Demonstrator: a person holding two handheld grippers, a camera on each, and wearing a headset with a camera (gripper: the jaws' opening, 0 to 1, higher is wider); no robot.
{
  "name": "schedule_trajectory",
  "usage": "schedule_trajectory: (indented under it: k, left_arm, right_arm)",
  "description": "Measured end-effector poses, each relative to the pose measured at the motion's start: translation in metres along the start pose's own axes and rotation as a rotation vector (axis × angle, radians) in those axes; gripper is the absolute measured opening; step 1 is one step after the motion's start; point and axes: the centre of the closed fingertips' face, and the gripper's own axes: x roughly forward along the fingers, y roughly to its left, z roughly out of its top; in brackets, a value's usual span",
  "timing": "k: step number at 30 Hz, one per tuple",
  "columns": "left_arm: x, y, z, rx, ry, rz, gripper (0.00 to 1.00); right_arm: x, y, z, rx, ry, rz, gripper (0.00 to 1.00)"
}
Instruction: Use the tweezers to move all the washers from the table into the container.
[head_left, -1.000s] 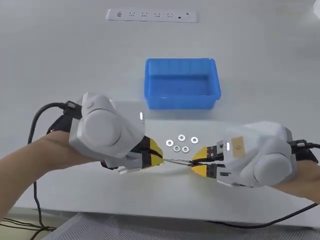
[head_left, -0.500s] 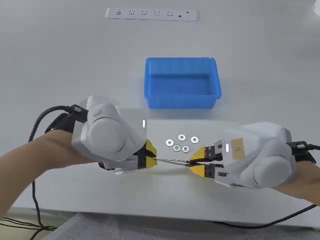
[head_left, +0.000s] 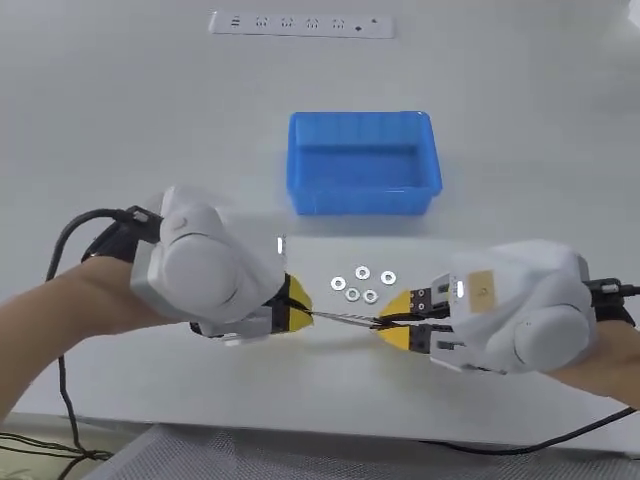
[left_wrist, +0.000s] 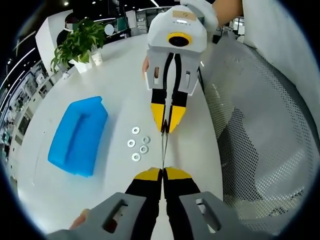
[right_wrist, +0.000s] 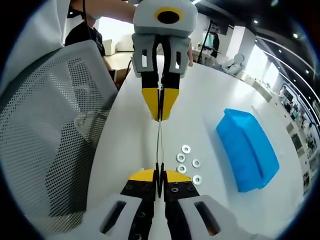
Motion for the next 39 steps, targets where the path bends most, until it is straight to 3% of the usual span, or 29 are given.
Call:
schedule_trajectory:
  k: [4,8,9,13,16,22,28,34,39]
  left_arm:
    - [-0.008,0.001,0.016,0.020,-0.060,0.014,0.05]
    - [-0.015,0.002,0.043,0.095,-0.153,0.041,0.05]
    - [-0.016,0.002,0.043,0.119,-0.142,0.045,0.05]
    - [-0.017,0.001,0.052,0.124,-0.177,0.043,0.05]
    - [-0.020,0.000,0.068,0.097,-0.254,0.037,0.05]
    - [-0.018,0.000,0.073,0.089,-0.266,0.019,0.05]
    - [-0.020,-0.003,0.086,0.071,-0.324,0.004,0.12]
    - [-0.015,-0.007,0.088,0.090,-0.319,-0.007,0.12]
    - [-0.013,-0.005,0.080,0.075,-0.297,-0.010,0.11]
  right_arm:
    - [-0.003,-0.002,0.002,0.006,-0.015,-0.014,0.05]
    - [-0.004,-0.003,0.004,0.003,-0.030,-0.023,0.05]
    - [-0.005,-0.004,0.005,0.005,-0.034,-0.028,0.05]
    - [-0.007,-0.005,0.006,0.010,-0.051,-0.030,0.05]
    - [-0.008,-0.003,0.009,0.015,-0.068,-0.024,0.06]
    - [-0.007,-0.001,0.011,0.016,-0.078,-0.017,0.06]
    - [-0.006,0.001,0.014,0.014,-0.085,-0.011,0.06]
    - [-0.005,0.002,0.015,0.008,-0.086,-0.005,0.06]
    - [-0.004,0.002,0.013,0.003,-0.079,-0.004,0.05]
